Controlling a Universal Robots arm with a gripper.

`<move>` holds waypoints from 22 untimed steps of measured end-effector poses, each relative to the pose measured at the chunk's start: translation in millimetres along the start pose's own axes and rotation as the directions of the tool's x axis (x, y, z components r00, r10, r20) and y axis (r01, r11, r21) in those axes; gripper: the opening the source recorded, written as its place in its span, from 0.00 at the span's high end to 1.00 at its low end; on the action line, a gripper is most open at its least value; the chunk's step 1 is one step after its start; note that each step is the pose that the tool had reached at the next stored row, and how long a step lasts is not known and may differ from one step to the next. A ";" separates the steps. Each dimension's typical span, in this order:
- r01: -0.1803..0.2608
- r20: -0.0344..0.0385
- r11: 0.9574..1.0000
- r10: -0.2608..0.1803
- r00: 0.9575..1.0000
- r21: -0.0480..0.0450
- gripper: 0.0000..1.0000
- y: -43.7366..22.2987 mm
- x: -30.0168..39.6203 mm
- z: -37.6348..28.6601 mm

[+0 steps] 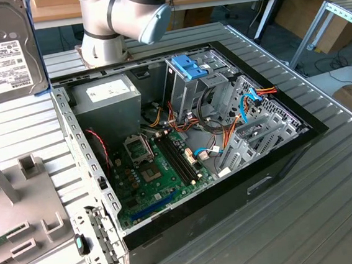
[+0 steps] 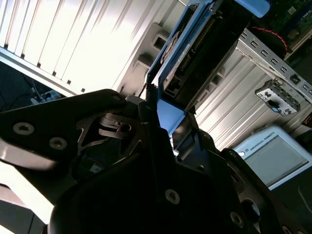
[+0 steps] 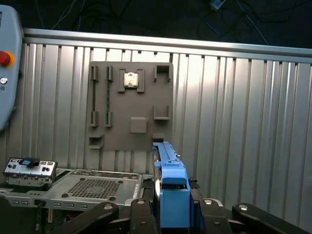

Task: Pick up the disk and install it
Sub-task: 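Pick up the disk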

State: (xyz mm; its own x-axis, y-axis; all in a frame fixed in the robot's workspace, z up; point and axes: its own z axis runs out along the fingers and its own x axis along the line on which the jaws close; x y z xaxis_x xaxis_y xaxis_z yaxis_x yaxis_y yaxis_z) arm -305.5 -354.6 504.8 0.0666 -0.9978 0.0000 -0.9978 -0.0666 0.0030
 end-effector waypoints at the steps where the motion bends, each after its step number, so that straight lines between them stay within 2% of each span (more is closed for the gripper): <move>1: 0.000 0.000 1.000 0.000 1.000 0.000 0.64 -2.7 0.1 0.0; 10: 0.000 0.000 1.000 0.000 1.000 0.000 0.64 -24.7 0.9 -0.1; 14: 0.000 0.000 1.000 0.000 1.000 0.000 0.64 -36.9 1.4 -0.1; 16: 0.000 0.000 1.000 0.000 1.000 0.000 0.64 -40.4 1.5 -0.1; 20: 0.000 0.000 1.000 0.000 1.000 0.000 0.64 -51.7 1.9 -0.2; 22: 0.000 0.000 1.000 0.000 1.000 0.000 0.64 -60.8 2.3 -0.2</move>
State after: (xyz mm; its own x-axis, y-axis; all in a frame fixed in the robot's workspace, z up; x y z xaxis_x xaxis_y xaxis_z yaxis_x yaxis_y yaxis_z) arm -244.7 -352.9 504.8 0.0671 -0.9977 0.0000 -0.9977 -0.0671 0.0030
